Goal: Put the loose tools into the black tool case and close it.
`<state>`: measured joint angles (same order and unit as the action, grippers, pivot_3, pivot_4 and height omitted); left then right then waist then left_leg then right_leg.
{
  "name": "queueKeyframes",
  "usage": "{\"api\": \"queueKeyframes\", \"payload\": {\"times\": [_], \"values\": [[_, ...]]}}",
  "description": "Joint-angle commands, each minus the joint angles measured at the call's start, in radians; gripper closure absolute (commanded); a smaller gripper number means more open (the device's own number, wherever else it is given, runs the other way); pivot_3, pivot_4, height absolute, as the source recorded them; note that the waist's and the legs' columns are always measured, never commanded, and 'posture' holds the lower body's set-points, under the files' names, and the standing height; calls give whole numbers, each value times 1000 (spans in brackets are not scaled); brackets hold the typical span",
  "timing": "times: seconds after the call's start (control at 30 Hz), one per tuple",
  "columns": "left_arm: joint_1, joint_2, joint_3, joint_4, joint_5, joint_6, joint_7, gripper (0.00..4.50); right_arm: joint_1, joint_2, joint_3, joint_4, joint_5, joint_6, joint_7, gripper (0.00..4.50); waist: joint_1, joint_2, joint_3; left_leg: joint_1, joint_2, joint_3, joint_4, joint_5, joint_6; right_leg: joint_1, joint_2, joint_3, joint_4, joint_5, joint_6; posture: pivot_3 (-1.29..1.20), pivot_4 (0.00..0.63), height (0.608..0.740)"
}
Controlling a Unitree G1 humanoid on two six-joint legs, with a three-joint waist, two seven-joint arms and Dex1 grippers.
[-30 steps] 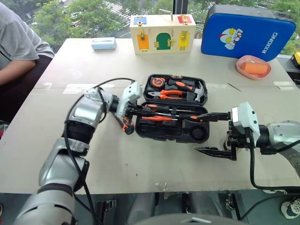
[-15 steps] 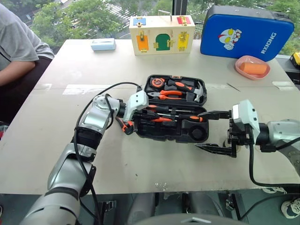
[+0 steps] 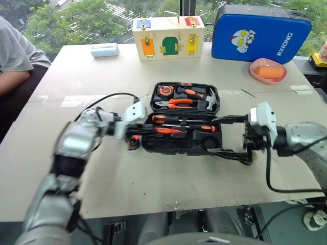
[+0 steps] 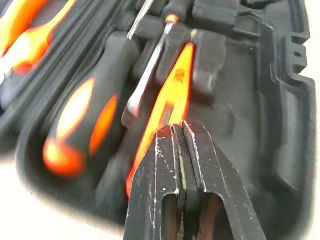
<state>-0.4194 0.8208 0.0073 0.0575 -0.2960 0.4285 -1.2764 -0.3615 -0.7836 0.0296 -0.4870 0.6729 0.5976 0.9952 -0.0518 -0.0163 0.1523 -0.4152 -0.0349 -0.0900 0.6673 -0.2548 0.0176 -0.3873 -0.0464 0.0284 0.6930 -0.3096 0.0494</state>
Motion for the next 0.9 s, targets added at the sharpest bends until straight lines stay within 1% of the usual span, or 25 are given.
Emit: {"api": "queueKeyframes", "payload": {"times": [0.03, 0.07, 0.1, 0.13, 0.17, 0.2, 0.23, 0.27, 0.3, 0.33, 0.37, 0.43, 0.47, 0.5, 0.57, 0.6, 0.63, 0.67, 0.7, 0.73, 0.77, 0.83, 0.9], "values": [[176, 60, 274, -244, -132, 212, 105, 3800, -33, 23, 19, 21, -7, -41, 43, 0, 8, 0, 0, 0, 0, 0, 0, 0, 0, 0, 0, 0, 0, 0, 0, 0, 150, 735], [285, 58, 381, -316, -154, 271, 128, 3521, -45, 32, 32, 38, -12, -49, 61, 0, 7, 1, 0, 0, 0, 0, -1, 0, 0, 0, -1, 1, -1, 0, 0, 0, 150, 735], [375, 52, 464, -376, -172, 312, 148, 3150, -56, 38, 43, 53, -16, -57, 76, 0, 9, 2, 0, 0, 0, 1, -1, 0, 0, -1, -1, 2, -2, 0, 0, 0, 150, 735], [434, 47, 516, -418, -188, 338, 165, 2596, -62, 42, 48, 62, -20, -62, 86, 0, 10, 2, 0, 1, 0, 2, -2, 0, 1, 0, -1, 5, -3, 0, 0, 0, 150, 735], [512, 26, 578, -472, -196, 353, 185, 2180, -76, 49, 56, 78, -24, -69, 99, 0, 20, 2, 1, 1, 0, 2, -2, -1, 1, 0, -2, 6, -3, 0, 0, 0, 150, 735], [577, 3, 626, -519, -201, 353, 201, 1502, -88, 56, 61, 95, -28, -74, 110, 0, 24, 2, 1, 1, 0, 1, -1, -2, 3, 0, -2, 4, -3, 0, 0, 0, 150, 735], [633, -19, 666, -570, -209, 362, 220, 1299, -105, 64, 66, 114, -30, -77, 121, 0, 31, 2, 1, 1, 0, 1, -1, -2, 3, 0, -2, 4, -3, 0, 0, 0, 150, 735], [651, -31, 679, -623, -233, 387, 249, 887, -127, 76, 72, 137, -26, -76, 132, 0, 38, 2, 1, 1, 0, 1, 0, -2, 3, 1, -2, 4, -2, 0, 0, 0, 150, 735], [645, -30, 676, -650, -257, 409, 268, 384, -140, 83, 77, 149, -25, -75, 141, 0, 45, 2, 1, 1, -1, 1, 0, -2, 3, 1, -3, 4, -2, 0, 0, 0, 150, 735], [638, -26, 672, -667, -276, 426, 283, 94, -148, 89, 79, 156, -25, -73, 147, 0, 57, 2, 1, 1, -1, 1, 1, -2, 3, 1, -4, 3, -2, 0, 0, 0, 150, 735], [621, -16, 659, -669, -286, 431, 295, 94, -152, 91, 82, 160, -30, -76, 155, 0, 70, 2, 1, 1, -1, -1, 1, -2, 3, 2, -4, 0, -2, 0, -1, 0, 150, 735], [561, 22, 624, -633, -298, 444, 309, 94, -150, 93, 86, 162, -47, -88, 164, 0, 79, 2, 0, 2, -1, -2, 1, -2, 3, 3, -5, -2, -1, 1, -2, 0, 150, 735], [521, 39, 619, -604, -309, 479, 333, 364, -150, 90, 88, 158, -57, -93, 165, 0, 80, 2, 0, 2, -1, -3, 1, -2, 3, 3, -5, -2, -1, 1, -2, 0, 150, 735], [495, 51, 617, -584, -318, 506, 352, 735, -150, 88, 89, 156, -63, -95, 167, 0, 77, 2, 0, 2, -1, -2, 1, -2, 3, 3, -4, -2, -1, 1, -2, 0, 150, 735], [476, 46, 649, -563, -358, 566, 386, 1486, -152, 83, 80, 146, -58, -91, 171, 0, 66, 2, 0, 2, -1, -1, 0, -2, 3, 2, -4, -1, -1, 1, -2, 0, 150, 735], [477, 36, 672, -561, -375, 594, 407, 1291, -154, 80, 74, 143, -53, -88, 173, 0, 61, 3, 0, 2, -1, 0, 0, -2, 3, 2, -4, 0, -1, 1, -2, 0, 150, 735], [488, 28, 693, -566, -390, 620, 424, 1232, -156, 78, 69, 143, -51, -87, 174, 0, 53, 2, 0, 2, -1, 1, -1, -1, 1, 1, -4, 1, -2, 1, -2, 0, 150, 735], [514, 19, 714, -586, -400, 633, 435, 973, -158, 76, 66, 144, -53, -90, 174, 0, 39, 2, 0, 1, -1, 1, -2, 0, -1, 0, -4, 2, -2, 1, -2, 0, 150, 735], [540, 12, 733, -609, -409, 646, 446, 483, -161, 76, 64, 145, -55, -94, 173, 0, 36, 2, 0, 1, -1, 1, -3, 0, -1, -1, -4, 2, -3, 1, -2, 0, 150, 735], [561, 6, 748, -628, -418, 657, 458, 156, -162, 76, 63, 146, -57, -98, 173, 0, 31, 2, 0, 1, -1, 1, -5, 0, -1, -1, -3, 3, -4, 1, -2, 0, 150, 735], [573, 3, 757, -640, -426, 665, 469, 70, -163, 77, 62, 146, -59, -101, 173, 0, 28, 2, 0, 1, -1, 2, -6, 0, -1, -2, -3, 3, -5, 1, -2, 0, 150, 735], [601, -25, 799, -675, -459, 719, 520, 70, -170, 82, 59, 139, -60, -104, 170, 0, 32, 2, 0, 1, 0, 2, -8, 0, -1, -3, -3, 3, -5, 1, -2, 0, 150, 735], [598, -50, 804, -696, -477, 778, 591, 70, -173, 85, 59, 131, -64, -109, 168, 0, 35, 2, 0, 1, 0, 2, -8, 0, -1, -2, -3, 4, -6, 1, -2, 0, 150, 735]]}}
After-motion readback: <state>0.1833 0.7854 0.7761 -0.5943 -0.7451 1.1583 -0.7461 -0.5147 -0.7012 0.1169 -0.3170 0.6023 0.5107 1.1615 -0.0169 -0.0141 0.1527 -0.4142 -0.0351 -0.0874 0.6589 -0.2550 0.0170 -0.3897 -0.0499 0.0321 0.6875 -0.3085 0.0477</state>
